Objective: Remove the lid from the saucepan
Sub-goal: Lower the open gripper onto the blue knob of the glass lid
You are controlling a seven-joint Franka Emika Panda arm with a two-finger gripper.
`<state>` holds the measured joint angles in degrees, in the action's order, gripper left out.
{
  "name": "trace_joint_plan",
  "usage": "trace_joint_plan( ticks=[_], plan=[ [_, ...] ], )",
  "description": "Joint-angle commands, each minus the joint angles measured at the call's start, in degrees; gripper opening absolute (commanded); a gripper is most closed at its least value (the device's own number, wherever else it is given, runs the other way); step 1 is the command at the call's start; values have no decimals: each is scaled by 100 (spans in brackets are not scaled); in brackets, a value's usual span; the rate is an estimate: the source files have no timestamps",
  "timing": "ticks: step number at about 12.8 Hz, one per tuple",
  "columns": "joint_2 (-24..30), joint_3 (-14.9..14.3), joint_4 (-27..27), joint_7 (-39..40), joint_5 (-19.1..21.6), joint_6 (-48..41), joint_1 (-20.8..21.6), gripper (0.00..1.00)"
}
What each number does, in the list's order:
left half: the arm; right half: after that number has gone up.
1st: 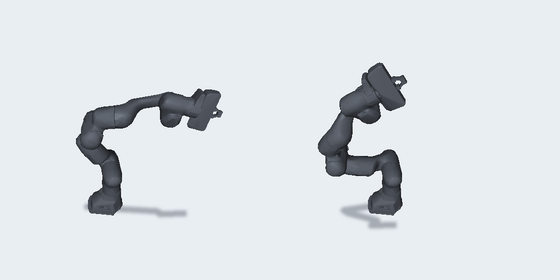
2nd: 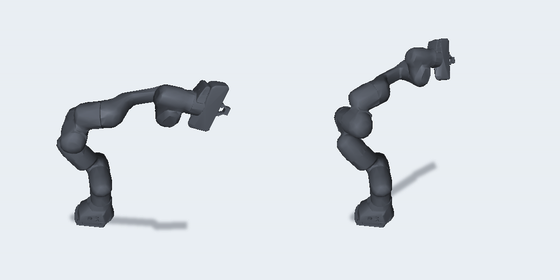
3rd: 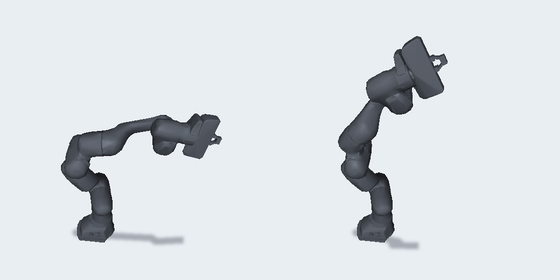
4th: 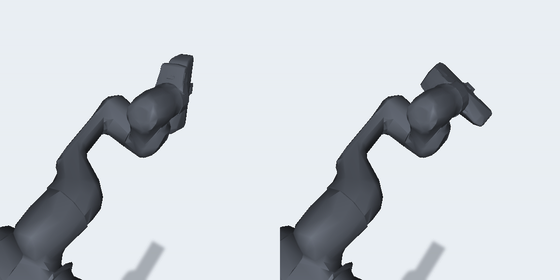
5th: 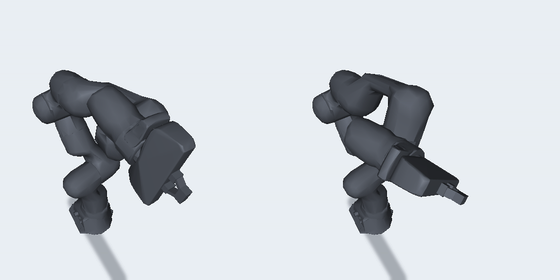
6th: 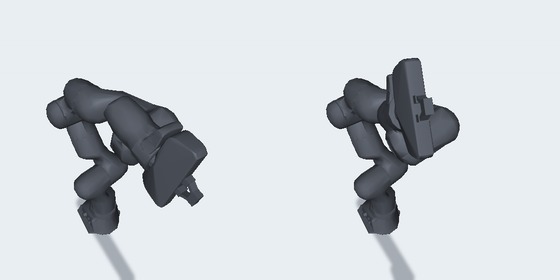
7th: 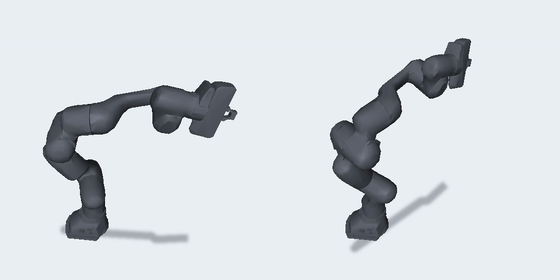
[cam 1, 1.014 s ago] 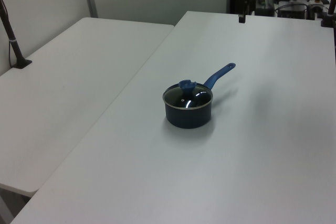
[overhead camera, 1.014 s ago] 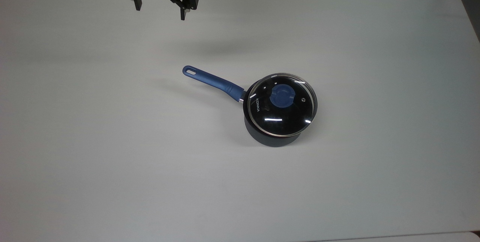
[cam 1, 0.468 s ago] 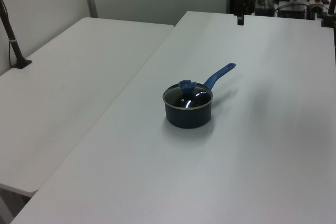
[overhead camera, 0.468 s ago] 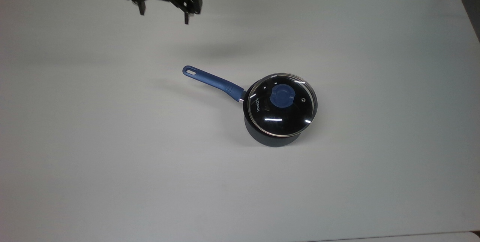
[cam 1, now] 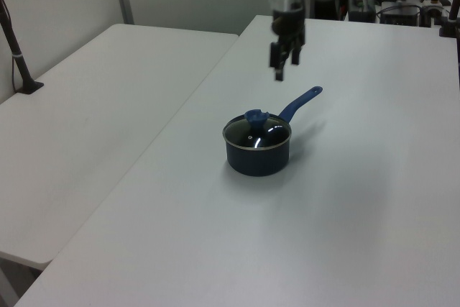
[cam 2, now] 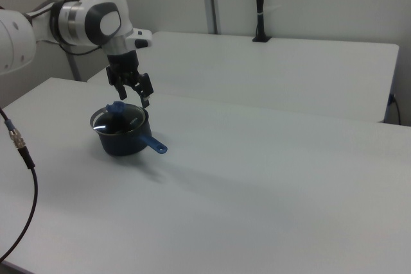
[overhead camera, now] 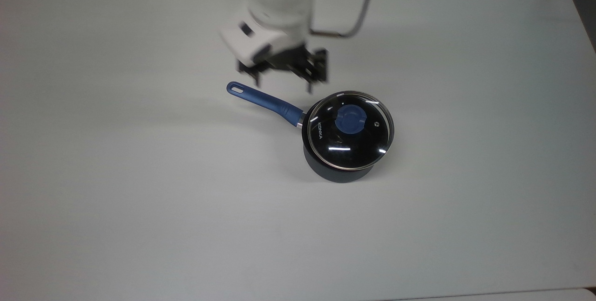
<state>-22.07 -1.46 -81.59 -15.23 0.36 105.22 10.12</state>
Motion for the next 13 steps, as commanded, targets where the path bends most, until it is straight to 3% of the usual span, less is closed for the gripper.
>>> trace_joint_plan(
  ticks=[1,10,11,13],
  plan=[
    [-552,-73,398,-908,281,778,401,100],
    [-896,-47,477,-1096,281,833,816,100],
    [-905,-47,469,-1096,281,833,833,97],
    [-896,-47,468,-1096,263,789,895,79]
  ],
)
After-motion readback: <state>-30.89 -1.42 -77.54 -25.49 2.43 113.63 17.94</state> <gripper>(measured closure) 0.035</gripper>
